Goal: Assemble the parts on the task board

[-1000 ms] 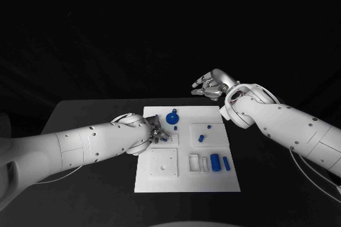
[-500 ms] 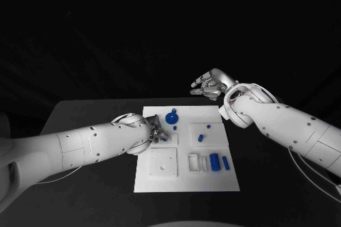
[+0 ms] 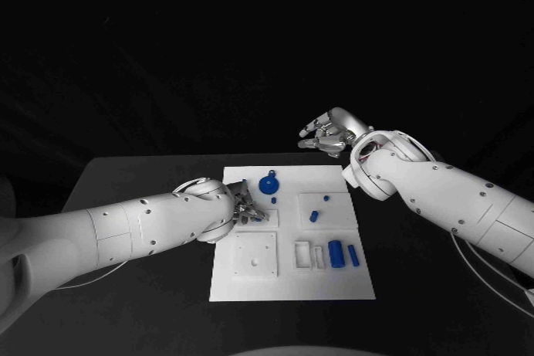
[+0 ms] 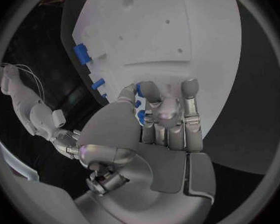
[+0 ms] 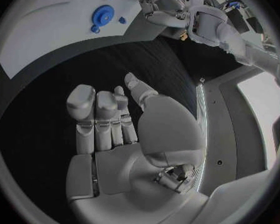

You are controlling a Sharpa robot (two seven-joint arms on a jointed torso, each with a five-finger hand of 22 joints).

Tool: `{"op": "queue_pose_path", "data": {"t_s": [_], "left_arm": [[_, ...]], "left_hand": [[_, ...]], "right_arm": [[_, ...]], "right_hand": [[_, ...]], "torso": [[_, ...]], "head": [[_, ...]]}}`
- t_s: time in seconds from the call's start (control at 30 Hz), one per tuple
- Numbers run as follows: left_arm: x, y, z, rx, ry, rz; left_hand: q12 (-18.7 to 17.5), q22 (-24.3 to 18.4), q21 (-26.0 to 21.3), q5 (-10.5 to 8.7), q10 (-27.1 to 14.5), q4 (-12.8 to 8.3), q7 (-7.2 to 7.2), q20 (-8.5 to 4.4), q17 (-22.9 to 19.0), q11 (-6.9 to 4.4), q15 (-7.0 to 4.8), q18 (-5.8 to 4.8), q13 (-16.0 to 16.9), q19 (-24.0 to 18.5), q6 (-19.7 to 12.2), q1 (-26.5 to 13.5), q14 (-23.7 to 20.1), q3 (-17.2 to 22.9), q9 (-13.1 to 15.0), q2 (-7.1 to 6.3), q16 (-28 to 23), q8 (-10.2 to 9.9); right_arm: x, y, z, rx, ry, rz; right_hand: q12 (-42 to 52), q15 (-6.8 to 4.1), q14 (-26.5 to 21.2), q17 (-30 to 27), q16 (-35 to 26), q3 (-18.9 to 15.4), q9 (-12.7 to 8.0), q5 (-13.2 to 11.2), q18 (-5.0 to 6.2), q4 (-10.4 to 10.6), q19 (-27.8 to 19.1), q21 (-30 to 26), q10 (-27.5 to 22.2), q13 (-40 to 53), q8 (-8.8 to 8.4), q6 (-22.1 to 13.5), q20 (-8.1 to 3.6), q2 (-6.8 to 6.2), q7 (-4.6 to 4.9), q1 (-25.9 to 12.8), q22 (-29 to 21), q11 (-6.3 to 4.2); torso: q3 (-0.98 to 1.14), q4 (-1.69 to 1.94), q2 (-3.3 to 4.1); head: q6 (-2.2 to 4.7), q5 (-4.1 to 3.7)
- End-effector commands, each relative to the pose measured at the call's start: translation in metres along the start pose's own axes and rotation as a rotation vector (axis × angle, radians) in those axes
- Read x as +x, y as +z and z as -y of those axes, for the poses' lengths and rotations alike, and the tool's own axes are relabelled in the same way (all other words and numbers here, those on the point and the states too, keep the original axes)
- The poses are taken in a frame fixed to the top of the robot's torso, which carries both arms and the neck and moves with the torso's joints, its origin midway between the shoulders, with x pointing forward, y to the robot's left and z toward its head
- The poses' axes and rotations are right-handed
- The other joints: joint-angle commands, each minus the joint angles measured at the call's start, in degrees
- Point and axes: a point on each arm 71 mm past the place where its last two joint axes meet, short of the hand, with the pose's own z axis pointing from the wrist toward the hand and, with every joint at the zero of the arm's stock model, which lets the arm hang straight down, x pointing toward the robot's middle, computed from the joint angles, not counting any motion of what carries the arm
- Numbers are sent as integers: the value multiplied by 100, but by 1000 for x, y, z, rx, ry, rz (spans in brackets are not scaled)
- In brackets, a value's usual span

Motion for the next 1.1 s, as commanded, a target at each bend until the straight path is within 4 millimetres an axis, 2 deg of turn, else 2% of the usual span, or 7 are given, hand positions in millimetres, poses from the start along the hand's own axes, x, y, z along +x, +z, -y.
{"op": "queue_pose_path", "data": {"t_s": [0.03, 0.2, 0.43, 0.6, 0.87, 0.97, 1.1], "left_arm": [[3, 0, 3, 21, 4, -18], [2, 0, -1, 13, 1, -12], [-1, 1, -6, 2, -5, -4], [-2, 0, -9, -1, -14, -6], [-3, -3, -10, 1, -29, -18], [-5, -4, -9, 5, -36, -23], [-7, -4, -7, 10, -41, -25]], "left_hand": [[21, 123, -13, -178, 268, 76, -2, 17, 1, 2, 19, 3, 8, -7, 29, -19, -18, -12, 98, -42, -27, 51], [28, 121, -20, -626, 267, 269, 2, 22, 5, 7, 21, 7, 13, -11, 44, -79, -19, -4, 110, -130, -25, 112], [22, 109, -76, -1302, 266, 815, 16, 47, -7, 20, 36, 26, 15, -34, 68, -187, -34, 341, 112, -552, -34, 199], [17, 110, -86, -1543, 266, 1250, 21, 60, -13, 25, 37, 41, 17, -33, 76, -185, -39, 406, 107, -776, -38, 212], [9, 110, -92, -2205, 265, 1334, 24, 64, -20, 28, 38, 45, 17, -35, 92, -430, -46, 378, 96, -1009, -44, 185], [12, 111, -91, -2364, 267, 1342, 26, 65, -10, 28, 37, 47, 20, -33, 94, -540, -42, 337, 95, -1080, -37, 171], [16, 112, -87, -2398, 263, 1347, 26, 55, -11, 27, 31, 43, 23, -34, 87, -632, -47, 300, 98, -1124, -36, 159]], "right_arm": [[1, 0, 0, -5, -5, -11], [1, 0, 1, -4, -6, -11], [2, -1, 3, 0, -4, -12], [3, -2, 4, 3, -3, -14], [3, -3, 5, 5, -2, -14], [4, -3, 5, 6, 0, -15], [7, -3, 6, 6, 3, -19]], "right_hand": [[-15, -27, 29, 5, -13, -3, 5, 31, 31, 31, 21, -15, 24, 10, -4, -43, -31, 3, -1, -41, 655, -19], [-15, -27, 29, 5, -13, -3, 5, 31, 31, 31, 21, -15, 24, 10, -4, -43, -31, 3, -1, -41, 655, -19], [-15, -28, 31, 6, -13, -4, 7, 38, 31, 44, 25, -15, 25, 9, -5, -48, -32, 13, -1, -52, 655, -20], [-15, -28, 30, 3, -17, -9, 8, 37, 31, 46, 25, -16, 24, 9, -4, -49, -32, 8, 0, -58, 655, -19], [-14, -28, 33, 5, -14, -11, 9, 41, 31, 54, 26, -20, 27, 9, -3, -51, -33, 12, -1, -65, 654, -20], [-14, -28, 33, 5, -14, -11, 9, 41, 31, 54, 26, -20, 27, 9, -3, -51, -33, 12, -1, -65, 654, -20], [-14, -28, 33, 5, -14, -11, 9, 41, 31, 54, 26, -20, 27, 9, -3, -51, -33, 12, -1, -65, 654, -20]], "torso": [[-2, -1, -1], [-2, -2, 0], [-6, -8, 1], [3, -6, 3], [5, -1, -2], [2, 1, -2], [-1, -1, -2]], "head": [[5, -1], [5, -9], [15, -14], [13, -23], [20, -31], [29, -24], [42, -18]]}}
